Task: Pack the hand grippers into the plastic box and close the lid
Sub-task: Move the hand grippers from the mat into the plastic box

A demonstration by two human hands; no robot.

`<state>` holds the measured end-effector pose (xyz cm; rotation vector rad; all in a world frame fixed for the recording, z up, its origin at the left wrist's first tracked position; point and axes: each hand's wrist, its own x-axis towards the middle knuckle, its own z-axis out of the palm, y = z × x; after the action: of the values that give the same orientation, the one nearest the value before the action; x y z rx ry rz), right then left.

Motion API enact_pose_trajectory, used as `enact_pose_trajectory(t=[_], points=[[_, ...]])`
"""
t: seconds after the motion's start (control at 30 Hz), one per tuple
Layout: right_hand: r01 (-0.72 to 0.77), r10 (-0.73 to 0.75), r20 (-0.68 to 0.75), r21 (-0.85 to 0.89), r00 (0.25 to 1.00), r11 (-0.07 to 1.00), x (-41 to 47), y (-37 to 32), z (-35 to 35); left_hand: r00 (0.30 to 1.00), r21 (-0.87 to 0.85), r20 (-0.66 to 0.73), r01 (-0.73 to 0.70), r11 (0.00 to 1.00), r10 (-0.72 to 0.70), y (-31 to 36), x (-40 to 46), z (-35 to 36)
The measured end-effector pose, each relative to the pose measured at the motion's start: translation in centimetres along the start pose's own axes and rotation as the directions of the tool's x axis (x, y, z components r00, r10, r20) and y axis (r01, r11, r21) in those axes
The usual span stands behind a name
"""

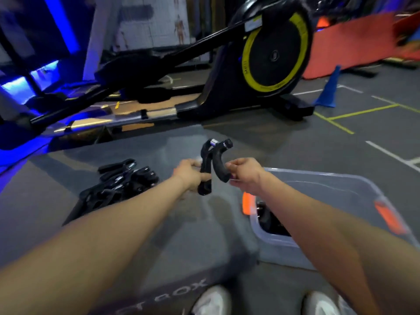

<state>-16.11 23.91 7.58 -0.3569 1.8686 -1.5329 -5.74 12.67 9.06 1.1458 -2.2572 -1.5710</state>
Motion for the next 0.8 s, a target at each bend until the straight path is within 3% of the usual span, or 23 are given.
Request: enact_pose_trajectory(t=[0.23, 0.4, 0.5, 0.63, 0.73, 0.8], points=[[0.006, 0.017, -0.122, 0.184, 0.992, 0.983, -2.1, -0.7, -11.8, 0.933, -0.353, 0.351, 0.052, 0.934, 0.081, 7.3, -1.4, 12.2], [0.036, 0.048, -0.273, 0.294, 0.961, 0.955, -3.3, 0.8, -16.6, 0.86, -0.396, 0.499, 0.115, 0.911, 0.108, 8.0, -2.4, 17.2], [-0.021, 0.127, -0.337, 0.302, 0.933, 0.953, -3.1, 2.5, -17.9, 0.838, -0.395, 0.541, 0.183, 0.9, 0.067, 7.1, -1.7, 18.7], [-0.056, 0.168, -0.477, 0.24, 0.863, 0.969, -1.4, 4.7, -20.3, 0.85, -0.337, 0.526, 0.171, 0.926, 0.034, 7.1, -1.0, 20.4], [-0.134, 0.131, -0.577, 0.037, 0.806, 0.99, -0.8, 6.1, -22.2, 0.8, -0.273, 0.595, 0.105, 0.956, 0.081, 7.2, -1.0, 22.3], [-0.163, 0.114, -0.616, -0.023, 0.779, 0.986, -0.8, 6.5, -23.0, 0.821, -0.211, 0.566, 0.055, 0.976, 0.077, 6.9, -0.7, 23.8]])
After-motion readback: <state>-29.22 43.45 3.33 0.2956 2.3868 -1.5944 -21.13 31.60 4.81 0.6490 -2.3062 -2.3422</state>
